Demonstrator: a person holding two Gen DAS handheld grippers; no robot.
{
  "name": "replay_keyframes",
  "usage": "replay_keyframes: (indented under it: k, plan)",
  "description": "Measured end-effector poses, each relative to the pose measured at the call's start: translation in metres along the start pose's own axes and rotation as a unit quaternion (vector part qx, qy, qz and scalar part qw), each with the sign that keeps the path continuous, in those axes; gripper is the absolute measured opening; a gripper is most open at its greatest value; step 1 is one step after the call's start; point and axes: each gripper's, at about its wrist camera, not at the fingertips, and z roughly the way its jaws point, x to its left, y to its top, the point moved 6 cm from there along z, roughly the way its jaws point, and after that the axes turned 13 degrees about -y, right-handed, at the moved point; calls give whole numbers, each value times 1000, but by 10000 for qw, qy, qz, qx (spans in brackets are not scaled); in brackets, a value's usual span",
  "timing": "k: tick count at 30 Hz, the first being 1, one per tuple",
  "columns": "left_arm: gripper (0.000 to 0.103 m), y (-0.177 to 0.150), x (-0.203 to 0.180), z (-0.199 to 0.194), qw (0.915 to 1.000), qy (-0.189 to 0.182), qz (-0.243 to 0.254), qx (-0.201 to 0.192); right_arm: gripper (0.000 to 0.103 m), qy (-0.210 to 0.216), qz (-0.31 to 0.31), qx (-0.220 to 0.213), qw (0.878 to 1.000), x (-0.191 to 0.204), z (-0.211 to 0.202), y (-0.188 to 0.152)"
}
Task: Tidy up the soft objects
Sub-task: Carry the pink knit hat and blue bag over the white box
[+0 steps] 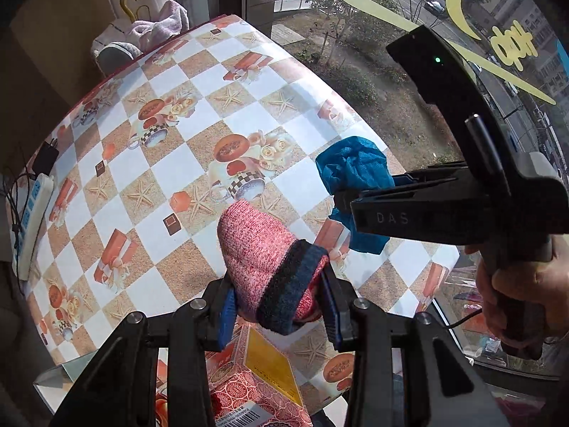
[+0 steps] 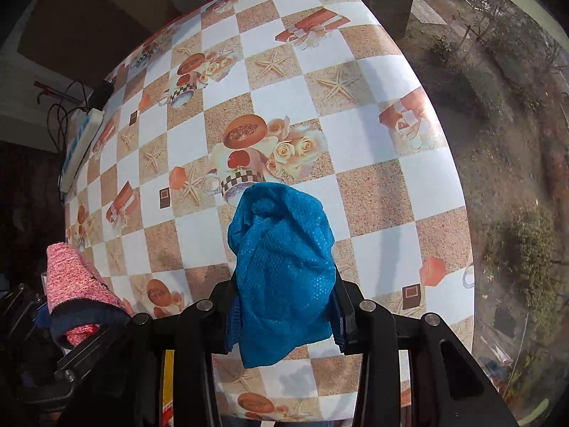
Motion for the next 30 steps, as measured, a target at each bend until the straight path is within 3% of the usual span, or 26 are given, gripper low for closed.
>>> replay_keyframes:
  k: [7, 14, 22, 30]
  plan:
    - [44, -50, -59, 0, 9926, -303, 1095, 437, 41, -245, 137, 85, 9996, -19, -8, -52]
    - [44, -122, -69, -7, 9815, -315, 1689, 842, 41, -248, -121, 300, 9992, 5, -6, -105]
    - [44, -179, -36, -34, 9904, -58, 1186, 709, 41, -166, -1095, 664, 9916, 61, -1, -172]
    - [44, -209, 17, -72, 9988, 366, 275, 144, 41, -100, -2350, 584, 9702, 130, -15, -210]
